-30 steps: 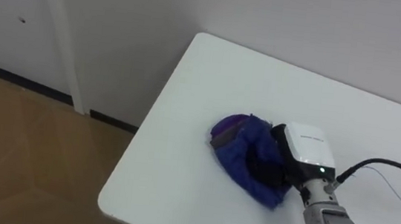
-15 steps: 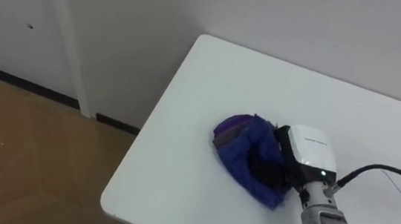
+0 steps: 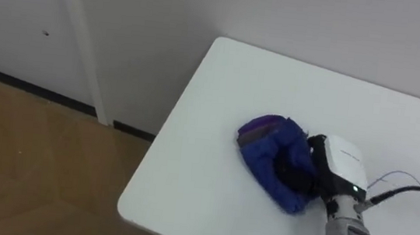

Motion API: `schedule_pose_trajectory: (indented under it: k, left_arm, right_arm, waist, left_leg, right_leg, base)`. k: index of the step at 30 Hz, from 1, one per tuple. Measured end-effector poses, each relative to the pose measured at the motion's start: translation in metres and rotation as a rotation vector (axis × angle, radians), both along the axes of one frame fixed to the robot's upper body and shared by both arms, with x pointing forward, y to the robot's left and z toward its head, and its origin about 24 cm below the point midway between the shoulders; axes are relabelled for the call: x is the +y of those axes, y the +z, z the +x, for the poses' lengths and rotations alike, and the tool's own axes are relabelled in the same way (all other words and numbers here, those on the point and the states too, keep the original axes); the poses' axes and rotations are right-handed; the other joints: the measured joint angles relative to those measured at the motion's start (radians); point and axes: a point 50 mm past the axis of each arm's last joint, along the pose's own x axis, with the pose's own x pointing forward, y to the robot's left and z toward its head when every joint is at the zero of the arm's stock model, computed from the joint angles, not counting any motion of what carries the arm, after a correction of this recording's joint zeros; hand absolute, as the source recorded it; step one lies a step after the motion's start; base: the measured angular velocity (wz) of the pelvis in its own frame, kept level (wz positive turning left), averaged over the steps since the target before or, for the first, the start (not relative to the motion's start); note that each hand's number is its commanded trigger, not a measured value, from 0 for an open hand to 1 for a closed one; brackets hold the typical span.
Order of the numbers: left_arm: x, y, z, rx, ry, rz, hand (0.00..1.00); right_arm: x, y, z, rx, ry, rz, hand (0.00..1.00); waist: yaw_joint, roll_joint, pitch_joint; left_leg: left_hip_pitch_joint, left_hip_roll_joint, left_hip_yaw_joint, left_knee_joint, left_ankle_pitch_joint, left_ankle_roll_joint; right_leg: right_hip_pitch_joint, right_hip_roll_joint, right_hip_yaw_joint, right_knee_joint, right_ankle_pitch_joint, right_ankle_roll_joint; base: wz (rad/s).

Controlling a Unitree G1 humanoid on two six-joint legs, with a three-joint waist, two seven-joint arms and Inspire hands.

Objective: Wipe table

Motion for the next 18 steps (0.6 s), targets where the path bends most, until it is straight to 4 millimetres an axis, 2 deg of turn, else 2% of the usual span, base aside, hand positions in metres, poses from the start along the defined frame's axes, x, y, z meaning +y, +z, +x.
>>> schedule_pose_trajectory:
  k: [2,3,5,8,11,14,18]
  left_arm:
    - [0.007,0.002,-0.008,0.014,0.041,0.023,0.00]
    - [0.009,0.003,-0.009,0.012,0.055,0.028,0.00]
    - [0.017,0.006,-0.011,0.004,0.086,0.056,0.00]
    - [0.021,0.008,-0.012,0.000,0.092,0.071,0.00]
    - [0.020,0.008,-0.010,-0.009,0.090,0.071,0.00]
    - [0.020,0.009,-0.007,-0.021,0.087,0.073,0.00]
    - [0.019,0.008,-0.007,-0.019,0.081,0.067,0.00]
  right_arm:
    - [-0.025,-0.002,-0.010,0.006,-0.080,-0.014,1.00]
    - [-0.031,-0.003,-0.013,0.009,-0.106,-0.013,1.00]
    - [-0.056,-0.008,-0.027,0.031,-0.232,-0.013,1.00]
    - [-0.079,-0.014,-0.045,0.081,-0.341,-0.022,1.00]
    - [-0.093,-0.015,-0.059,0.107,-0.387,-0.049,1.00]
    - [-0.106,-0.015,-0.075,0.123,-0.447,-0.064,1.00]
    - [-0.109,-0.014,-0.076,0.128,-0.469,-0.062,1.00]
  waist:
    - [-0.004,-0.004,-0.0034]
    - [-0.007,-0.006,-0.0049]
    - [-0.015,-0.021,-0.0137]
    - [-0.037,-0.036,-0.0216]
    - [-0.056,-0.041,-0.0223]
    - [-0.059,-0.042,-0.0225]
    - [-0.055,-0.041,-0.0214]
  left_leg:
    - [-0.003,-0.005,0.000,0.000,0.003,0.005]
    - [-0.003,-0.007,0.000,0.000,0.003,0.006]
    - [-0.005,-0.011,-0.003,0.002,0.004,0.008]
    - [0.001,-0.013,-0.013,0.006,0.004,0.010]
    - [0.003,-0.015,-0.025,0.012,0.003,0.011]
    - [0.009,-0.015,-0.028,0.015,0.002,0.011]
    - [0.011,-0.015,-0.027,0.018,0.002,0.010]
  right_leg:
    - [-0.001,-0.006,0.000,-0.001,0.002,0.004]
    - [-0.001,-0.007,-0.001,-0.001,0.002,0.004]
    - [0.000,-0.011,-0.003,-0.001,0.002,0.008]
    - [0.013,-0.012,-0.015,0.000,0.003,0.010]
    - [0.024,-0.013,-0.023,0.000,0.003,0.010]
    - [0.032,-0.012,-0.021,0.001,0.003,0.010]
    - [0.034,-0.012,-0.019,0.004,0.003,0.010]
  base:
    - [0.02]
    - [0.08]
    - [0.07]
    - [0.12]
    - [0.12]
    - [0.03]
    - [-0.01]
